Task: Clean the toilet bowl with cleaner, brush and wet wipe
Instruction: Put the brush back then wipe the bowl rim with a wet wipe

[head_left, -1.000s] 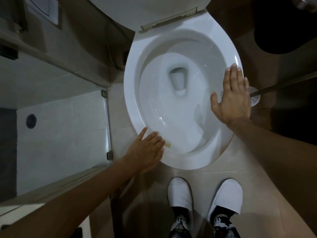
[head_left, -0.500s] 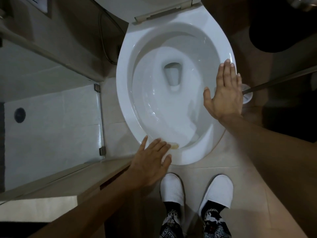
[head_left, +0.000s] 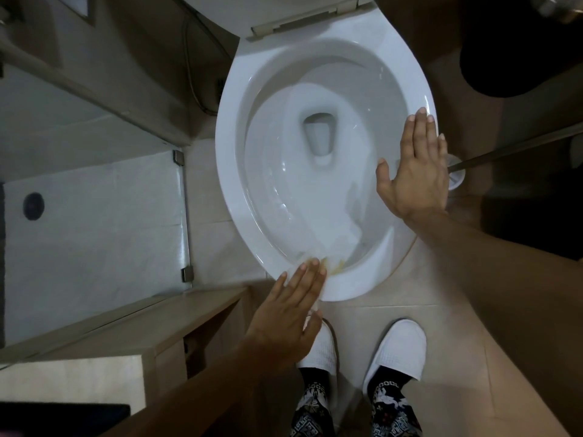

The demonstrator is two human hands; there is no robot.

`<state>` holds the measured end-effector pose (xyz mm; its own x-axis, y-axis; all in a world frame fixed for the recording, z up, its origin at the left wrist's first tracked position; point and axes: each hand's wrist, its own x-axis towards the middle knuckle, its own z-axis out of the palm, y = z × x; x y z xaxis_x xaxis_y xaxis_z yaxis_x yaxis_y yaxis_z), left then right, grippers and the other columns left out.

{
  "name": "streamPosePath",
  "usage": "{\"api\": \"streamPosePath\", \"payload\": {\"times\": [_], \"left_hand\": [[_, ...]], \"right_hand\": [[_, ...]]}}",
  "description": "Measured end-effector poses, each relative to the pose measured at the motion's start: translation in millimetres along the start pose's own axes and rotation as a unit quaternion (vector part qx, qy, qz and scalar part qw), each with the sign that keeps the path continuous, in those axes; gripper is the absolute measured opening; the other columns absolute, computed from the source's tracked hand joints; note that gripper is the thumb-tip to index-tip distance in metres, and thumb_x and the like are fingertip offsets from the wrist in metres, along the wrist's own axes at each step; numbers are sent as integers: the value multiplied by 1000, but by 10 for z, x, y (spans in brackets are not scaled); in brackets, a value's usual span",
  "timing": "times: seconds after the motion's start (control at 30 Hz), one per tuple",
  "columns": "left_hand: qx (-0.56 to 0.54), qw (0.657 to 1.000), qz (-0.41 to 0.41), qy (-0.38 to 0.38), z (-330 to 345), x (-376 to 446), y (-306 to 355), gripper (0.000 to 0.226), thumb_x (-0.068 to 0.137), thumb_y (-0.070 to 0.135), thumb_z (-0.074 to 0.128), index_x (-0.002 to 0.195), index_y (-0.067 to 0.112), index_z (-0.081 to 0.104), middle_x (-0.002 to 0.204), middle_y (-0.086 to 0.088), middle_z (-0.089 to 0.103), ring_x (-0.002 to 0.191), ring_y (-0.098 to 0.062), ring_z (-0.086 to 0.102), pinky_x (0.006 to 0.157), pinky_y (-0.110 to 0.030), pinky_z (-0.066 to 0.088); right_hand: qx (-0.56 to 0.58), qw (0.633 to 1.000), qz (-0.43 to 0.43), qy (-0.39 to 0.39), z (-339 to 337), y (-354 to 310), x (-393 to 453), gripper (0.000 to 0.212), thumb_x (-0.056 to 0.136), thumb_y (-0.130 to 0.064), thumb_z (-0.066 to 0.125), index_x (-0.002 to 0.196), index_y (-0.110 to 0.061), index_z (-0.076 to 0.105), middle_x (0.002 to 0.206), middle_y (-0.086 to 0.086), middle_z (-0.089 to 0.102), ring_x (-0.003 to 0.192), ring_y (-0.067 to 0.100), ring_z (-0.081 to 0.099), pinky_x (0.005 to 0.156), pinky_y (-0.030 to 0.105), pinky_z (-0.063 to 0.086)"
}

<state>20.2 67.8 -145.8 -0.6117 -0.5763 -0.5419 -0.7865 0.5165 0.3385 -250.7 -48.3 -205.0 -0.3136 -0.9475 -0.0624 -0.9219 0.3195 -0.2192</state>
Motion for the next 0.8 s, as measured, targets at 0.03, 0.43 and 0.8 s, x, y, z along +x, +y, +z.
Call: {"api": "streamPosePath", "payload": {"times": [0.03, 0.43, 0.8], "left_hand": [[6, 1000, 20, 12, 45, -15, -17, 62, 98, 35, 24, 152, 17, 2, 159, 1, -5, 146, -11, -7, 117, -33, -5], [19, 998, -7, 53, -64, -101, -747, 59, 100, 37, 18, 152, 17, 1, 160, 1, -3, 147, -15, 0, 118, -35, 4], [-86, 976, -124, 157, -454, 384, -1124, 59, 98, 45, 7, 152, 22, -1, 159, 8, -8, 145, -6, -9, 117, -34, -2]], "right_hand": [[-1, 1000, 0, 1, 3, 3, 1, 76, 93, -41, 36, 154, -5, 7, 161, 12, 2, 149, 24, 2, 120, 41, 5], [-5, 1000, 0, 6, 25, 6, 3, 75, 94, -42, 36, 154, -6, 7, 161, 12, 2, 149, 24, 2, 121, 42, 6], [-7, 1000, 3, 7, 38, 14, 10, 76, 93, -44, 33, 153, -6, 8, 161, 12, 3, 149, 24, 3, 120, 41, 6]]}}
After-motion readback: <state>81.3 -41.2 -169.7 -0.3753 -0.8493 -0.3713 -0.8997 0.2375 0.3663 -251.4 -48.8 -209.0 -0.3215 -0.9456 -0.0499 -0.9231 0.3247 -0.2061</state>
